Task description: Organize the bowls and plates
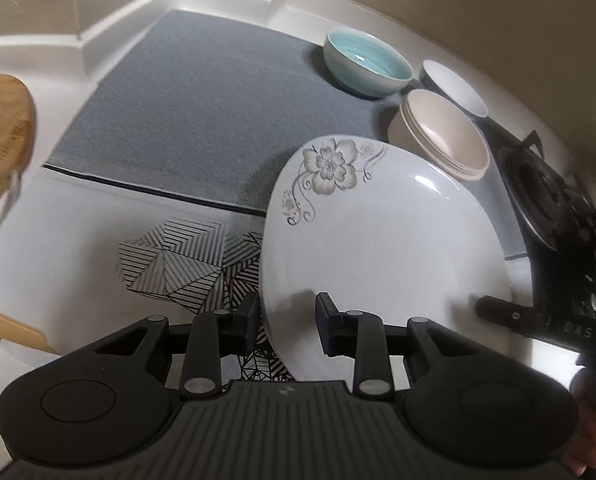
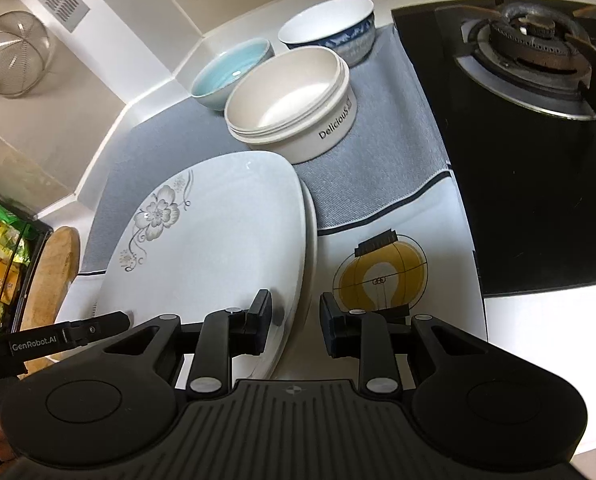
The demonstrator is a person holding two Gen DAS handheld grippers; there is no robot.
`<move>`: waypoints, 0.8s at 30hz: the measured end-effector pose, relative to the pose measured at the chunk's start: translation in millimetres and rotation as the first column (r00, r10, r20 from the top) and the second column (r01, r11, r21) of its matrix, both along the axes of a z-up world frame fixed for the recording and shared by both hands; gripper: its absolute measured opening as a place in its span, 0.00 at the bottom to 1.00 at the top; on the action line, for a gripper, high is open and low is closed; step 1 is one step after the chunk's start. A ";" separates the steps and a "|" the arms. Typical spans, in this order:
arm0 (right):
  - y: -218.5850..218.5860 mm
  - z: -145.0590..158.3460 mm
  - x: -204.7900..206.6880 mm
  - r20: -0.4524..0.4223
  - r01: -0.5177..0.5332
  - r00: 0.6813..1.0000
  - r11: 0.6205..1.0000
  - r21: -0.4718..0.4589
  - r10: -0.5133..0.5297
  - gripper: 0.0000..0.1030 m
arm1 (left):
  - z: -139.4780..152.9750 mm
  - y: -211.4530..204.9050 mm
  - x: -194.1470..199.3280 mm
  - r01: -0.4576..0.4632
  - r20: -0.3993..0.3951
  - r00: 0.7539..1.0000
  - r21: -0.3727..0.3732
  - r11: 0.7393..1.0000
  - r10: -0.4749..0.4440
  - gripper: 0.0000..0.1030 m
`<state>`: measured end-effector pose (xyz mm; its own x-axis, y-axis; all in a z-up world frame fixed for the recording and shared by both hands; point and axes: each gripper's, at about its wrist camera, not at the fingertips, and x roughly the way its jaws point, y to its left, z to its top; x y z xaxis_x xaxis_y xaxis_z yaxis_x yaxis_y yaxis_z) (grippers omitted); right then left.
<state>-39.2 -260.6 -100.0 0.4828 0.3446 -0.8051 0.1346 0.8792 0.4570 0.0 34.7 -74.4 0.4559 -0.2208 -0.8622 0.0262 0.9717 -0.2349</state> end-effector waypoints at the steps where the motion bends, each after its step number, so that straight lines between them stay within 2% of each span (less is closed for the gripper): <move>1: 0.1 -1.0 1.1 -0.008 0.003 1.000 1.000 0.009 -0.003 0.29 | -0.7 1.2 0.7 0.010 0.002 1.000 -0.005 1.000 -0.010 0.33; 4: 4.7 -3.9 3.2 -0.023 -0.009 1.000 1.000 0.020 0.010 0.30 | -3.3 6.9 5.2 0.044 -0.003 0.999 -0.033 0.998 -0.044 0.33; 12: 17.9 0.0 4.6 -0.031 0.017 0.999 0.999 -0.045 -0.018 0.30 | -6.8 27.4 20.7 0.122 -0.009 0.992 -0.097 0.988 -0.124 0.29; 18: 44.2 2.8 15.7 -0.043 -0.014 0.999 0.997 -0.076 0.010 0.30 | -7.2 61.7 35.7 0.090 0.008 0.996 -0.107 0.990 -0.089 0.28; 24: 89.1 3.1 51.9 -0.065 -0.065 0.996 0.993 -0.097 0.059 0.32 | -6.4 104.3 61.6 0.023 0.046 0.999 -0.100 0.995 -0.019 0.28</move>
